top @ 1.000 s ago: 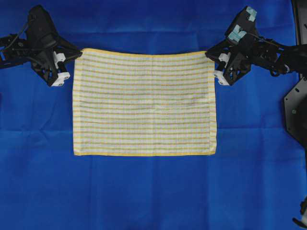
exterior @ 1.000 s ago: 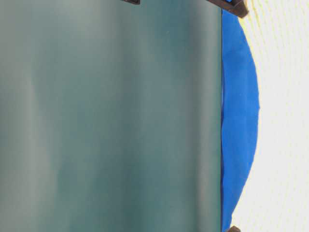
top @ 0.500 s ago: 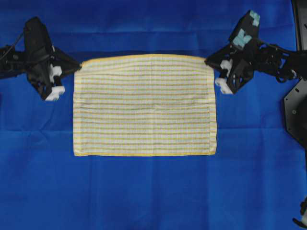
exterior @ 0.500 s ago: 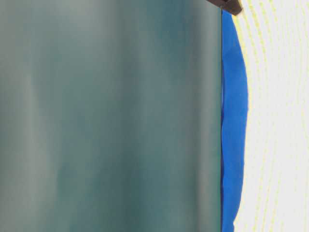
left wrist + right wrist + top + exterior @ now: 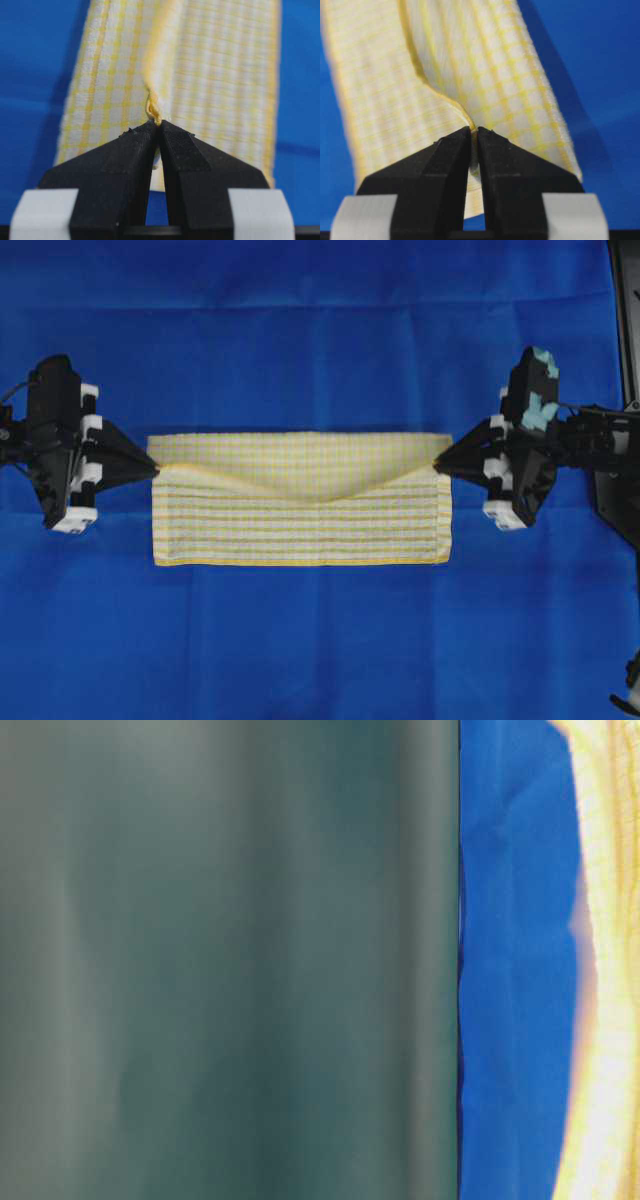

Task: Fold the yellow towel.
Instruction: 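Lift the top corners and fold them down toward the bottom edge, then release the folded edge and open both grippers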

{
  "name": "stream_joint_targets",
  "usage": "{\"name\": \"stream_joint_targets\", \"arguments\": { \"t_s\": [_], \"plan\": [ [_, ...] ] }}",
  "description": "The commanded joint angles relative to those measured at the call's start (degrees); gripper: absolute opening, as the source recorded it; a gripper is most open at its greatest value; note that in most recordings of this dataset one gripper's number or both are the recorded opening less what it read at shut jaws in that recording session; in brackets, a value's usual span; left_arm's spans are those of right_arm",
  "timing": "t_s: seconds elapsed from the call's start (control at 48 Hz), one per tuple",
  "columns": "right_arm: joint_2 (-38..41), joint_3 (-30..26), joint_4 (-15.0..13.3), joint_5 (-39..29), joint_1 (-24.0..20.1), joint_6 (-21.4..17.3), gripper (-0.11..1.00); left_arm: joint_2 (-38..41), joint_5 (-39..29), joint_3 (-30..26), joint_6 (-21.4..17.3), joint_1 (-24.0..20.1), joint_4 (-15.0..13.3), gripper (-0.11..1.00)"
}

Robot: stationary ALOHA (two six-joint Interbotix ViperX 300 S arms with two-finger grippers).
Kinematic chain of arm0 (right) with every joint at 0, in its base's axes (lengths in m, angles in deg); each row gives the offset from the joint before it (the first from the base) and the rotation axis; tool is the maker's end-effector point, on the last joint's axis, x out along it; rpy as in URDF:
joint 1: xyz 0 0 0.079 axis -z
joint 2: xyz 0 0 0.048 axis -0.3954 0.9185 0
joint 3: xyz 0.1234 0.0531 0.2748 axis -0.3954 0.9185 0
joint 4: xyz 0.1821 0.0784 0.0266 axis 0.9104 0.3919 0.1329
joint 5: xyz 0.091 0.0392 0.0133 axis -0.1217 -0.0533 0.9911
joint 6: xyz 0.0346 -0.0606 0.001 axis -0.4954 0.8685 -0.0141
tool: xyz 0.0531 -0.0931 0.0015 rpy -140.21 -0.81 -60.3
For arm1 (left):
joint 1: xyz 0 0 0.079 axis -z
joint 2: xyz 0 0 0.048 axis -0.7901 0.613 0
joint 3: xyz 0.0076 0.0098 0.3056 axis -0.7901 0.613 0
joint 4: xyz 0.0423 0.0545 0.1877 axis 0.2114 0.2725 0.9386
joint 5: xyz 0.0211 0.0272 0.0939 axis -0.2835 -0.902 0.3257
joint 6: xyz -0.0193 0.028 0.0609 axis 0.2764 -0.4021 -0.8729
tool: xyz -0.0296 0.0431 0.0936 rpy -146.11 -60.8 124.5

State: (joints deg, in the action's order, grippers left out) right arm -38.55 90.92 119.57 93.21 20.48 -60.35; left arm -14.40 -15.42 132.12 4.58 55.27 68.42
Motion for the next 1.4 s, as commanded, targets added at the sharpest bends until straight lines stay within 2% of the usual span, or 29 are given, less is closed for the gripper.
{"name": "stream_joint_targets", "arguments": {
  "t_s": [0.0,0.146,0.25,0.688,0.938,1.063,1.125,1.313,1.375],
  "plan": [
    [-0.70,-0.44,0.88,0.18,-2.81,0.00,0.05,-0.70,0.26,-0.44,0.62,2.90,-0.09,0.03],
    [-0.62,-0.35,2.11,0.18,-6.33,0.00,0.05,-0.26,0.26,-0.79,2.29,7.73,-0.09,0.03],
    [-0.53,-0.44,2.64,0.18,-7.73,0.00,0.05,0.09,0.26,-1.14,2.64,9.49,-0.09,0.03],
    [0.53,-0.79,2.99,-0.97,-9.32,0.09,0.05,3.52,0.09,-3.52,2.64,10.02,-0.09,0.03],
    [2.72,-2.02,3.08,-1.32,-10.46,0.09,0.06,4.66,-4.04,-4.75,2.64,10.11,-0.09,0.04],
    [4.22,-2.99,3.08,-1.85,-10.55,0.09,0.07,4.66,-4.22,-4.75,2.64,10.11,-0.09,0.15],
    [4.92,-3.52,2.99,-2.02,-10.46,0.00,0.16,4.66,-4.22,-4.75,2.64,10.02,-0.09,0.26],
    [4.57,-3.60,2.99,-1.93,-10.55,0.26,0.72,3.69,-4.22,-5.10,1.93,9.93,-0.09,0.65],
    [3.78,-3.60,2.90,-1.76,-10.37,0.53,0.83,3.25,-4.22,-5.27,1.76,9.49,-0.09,0.71]
  ]
}}
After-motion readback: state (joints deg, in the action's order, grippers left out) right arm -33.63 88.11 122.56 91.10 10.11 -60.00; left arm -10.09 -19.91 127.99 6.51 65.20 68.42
